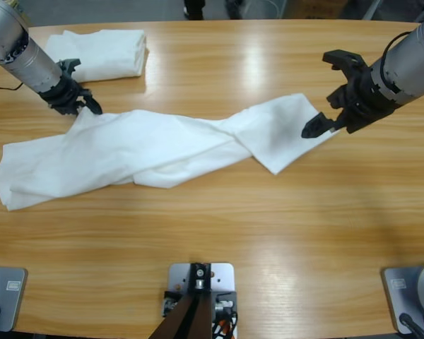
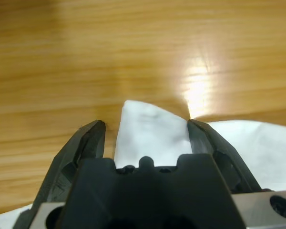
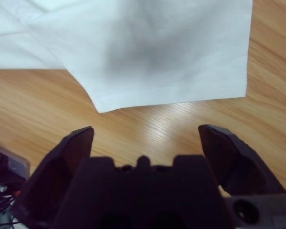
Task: Fold clothes
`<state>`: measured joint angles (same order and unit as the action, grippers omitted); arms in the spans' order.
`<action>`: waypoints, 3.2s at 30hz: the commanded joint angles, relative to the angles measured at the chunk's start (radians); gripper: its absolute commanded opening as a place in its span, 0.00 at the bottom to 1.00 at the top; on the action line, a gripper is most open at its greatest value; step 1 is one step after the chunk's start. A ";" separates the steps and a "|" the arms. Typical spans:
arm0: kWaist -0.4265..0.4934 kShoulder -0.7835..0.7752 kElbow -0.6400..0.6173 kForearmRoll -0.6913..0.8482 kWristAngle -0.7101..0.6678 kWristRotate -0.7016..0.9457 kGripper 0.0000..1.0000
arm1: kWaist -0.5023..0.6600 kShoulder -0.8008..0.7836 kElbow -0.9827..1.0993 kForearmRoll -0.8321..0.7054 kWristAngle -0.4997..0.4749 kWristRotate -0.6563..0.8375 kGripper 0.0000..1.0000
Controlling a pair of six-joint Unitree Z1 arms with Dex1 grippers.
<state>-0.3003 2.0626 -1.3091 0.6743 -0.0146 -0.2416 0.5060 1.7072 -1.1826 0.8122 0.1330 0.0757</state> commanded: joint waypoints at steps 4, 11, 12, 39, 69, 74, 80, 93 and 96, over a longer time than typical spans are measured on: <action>-0.049 -0.037 0.020 0.044 0.122 0.014 0.38 | 0.011 0.020 0.012 -0.011 0.017 0.009 0.89; -0.066 -0.061 -0.018 0.085 0.143 0.012 0.11 | 0.011 0.022 0.014 -0.016 0.020 0.009 0.89; -0.066 -0.058 -0.011 0.085 0.133 0.008 0.00 | 0.011 0.020 0.018 -0.016 0.020 0.009 0.89; -0.057 0.089 -0.009 0.076 0.089 -0.010 0.42 | 0.011 0.032 0.092 -0.067 0.021 0.009 0.89; -0.065 -0.160 0.135 0.034 0.070 -0.068 0.00 | -0.022 0.055 0.206 -0.203 0.061 0.260 0.90; -0.076 -0.239 0.144 0.036 0.059 -0.105 0.00 | -0.164 0.067 0.201 -0.248 0.053 0.299 0.83; -0.114 -0.254 0.152 0.036 0.059 -0.130 0.00 | -0.181 0.093 0.202 -0.272 0.115 0.336 0.48; -0.137 -0.304 0.197 0.041 0.064 -0.159 0.00 | -0.287 0.273 0.132 -0.309 0.064 0.291 0.62; -0.137 -0.324 0.206 0.042 0.067 -0.159 0.00 | -0.287 0.299 0.127 -0.320 0.066 0.291 0.62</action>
<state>-0.4281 1.7759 -1.1482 0.7200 0.0601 -0.3938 0.2352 1.9047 -1.0410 0.5191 0.2128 0.3785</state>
